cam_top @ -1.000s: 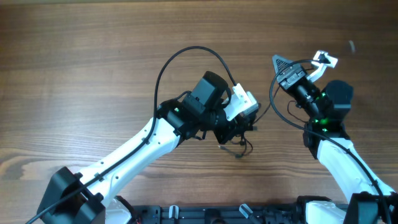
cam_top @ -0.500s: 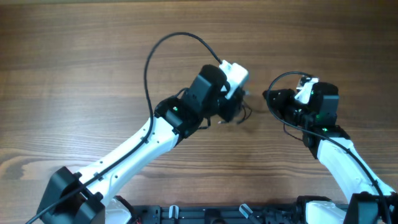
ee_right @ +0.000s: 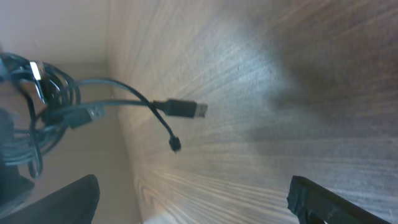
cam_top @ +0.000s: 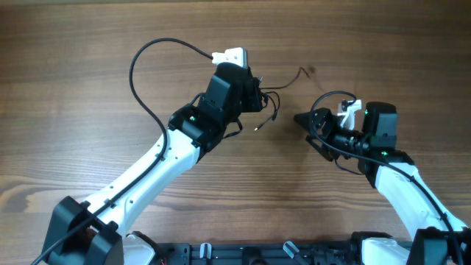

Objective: Untangle cables

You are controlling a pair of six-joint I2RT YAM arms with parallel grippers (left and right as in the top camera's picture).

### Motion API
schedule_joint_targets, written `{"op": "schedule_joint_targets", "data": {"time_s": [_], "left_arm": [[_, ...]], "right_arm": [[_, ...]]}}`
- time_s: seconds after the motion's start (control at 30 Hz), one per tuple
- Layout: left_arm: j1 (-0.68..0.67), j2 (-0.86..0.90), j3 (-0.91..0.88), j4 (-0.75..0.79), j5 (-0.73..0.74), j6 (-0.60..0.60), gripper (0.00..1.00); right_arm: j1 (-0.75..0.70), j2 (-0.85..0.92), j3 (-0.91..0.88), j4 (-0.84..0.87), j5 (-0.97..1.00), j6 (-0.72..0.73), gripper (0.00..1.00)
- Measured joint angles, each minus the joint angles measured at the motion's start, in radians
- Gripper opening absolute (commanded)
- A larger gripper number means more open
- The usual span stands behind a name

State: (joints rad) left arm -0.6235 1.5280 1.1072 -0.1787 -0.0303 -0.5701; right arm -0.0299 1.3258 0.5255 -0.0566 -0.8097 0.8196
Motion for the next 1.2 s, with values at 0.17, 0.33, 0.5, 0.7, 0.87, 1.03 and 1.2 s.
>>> {"op": "schedule_joint_targets", "data": {"time_s": [0.17, 0.33, 0.5, 0.7, 0.87, 1.03, 1.2], "left_arm": [[0.000, 0.000, 0.000, 0.000, -0.003, -0.050, 0.04], [0.000, 0.000, 0.000, 0.000, -0.019, -0.207, 0.04], [0.000, 0.000, 0.000, 0.000, -0.062, -0.375, 0.04], [0.000, 0.000, 0.000, 0.000, -0.078, -0.440, 0.04], [-0.028, 0.000, 0.000, -0.006, -0.078, -0.446, 0.04], [-0.080, 0.000, 0.000, -0.008, -0.101, -0.441, 0.04], [-0.095, 0.000, 0.000, -0.008, -0.148, -0.438, 0.04]], "right_arm": [[0.000, 0.000, 0.000, -0.053, -0.024, -0.029, 0.99], [0.000, -0.034, 0.000, -0.079, -0.074, -0.028, 1.00], [0.000, -0.069, 0.000, -0.090, -0.120, 0.006, 1.00], [0.065, -0.109, -0.004, 0.078, -0.143, 0.008, 0.41], [0.175, -0.119, -0.001, 0.253, -0.029, 0.144, 0.24], [0.193, -0.119, -0.001, 0.294, 0.037, 0.263, 0.34], [0.193, -0.119, -0.001, 0.299, 0.037, 0.287, 0.38]]}}
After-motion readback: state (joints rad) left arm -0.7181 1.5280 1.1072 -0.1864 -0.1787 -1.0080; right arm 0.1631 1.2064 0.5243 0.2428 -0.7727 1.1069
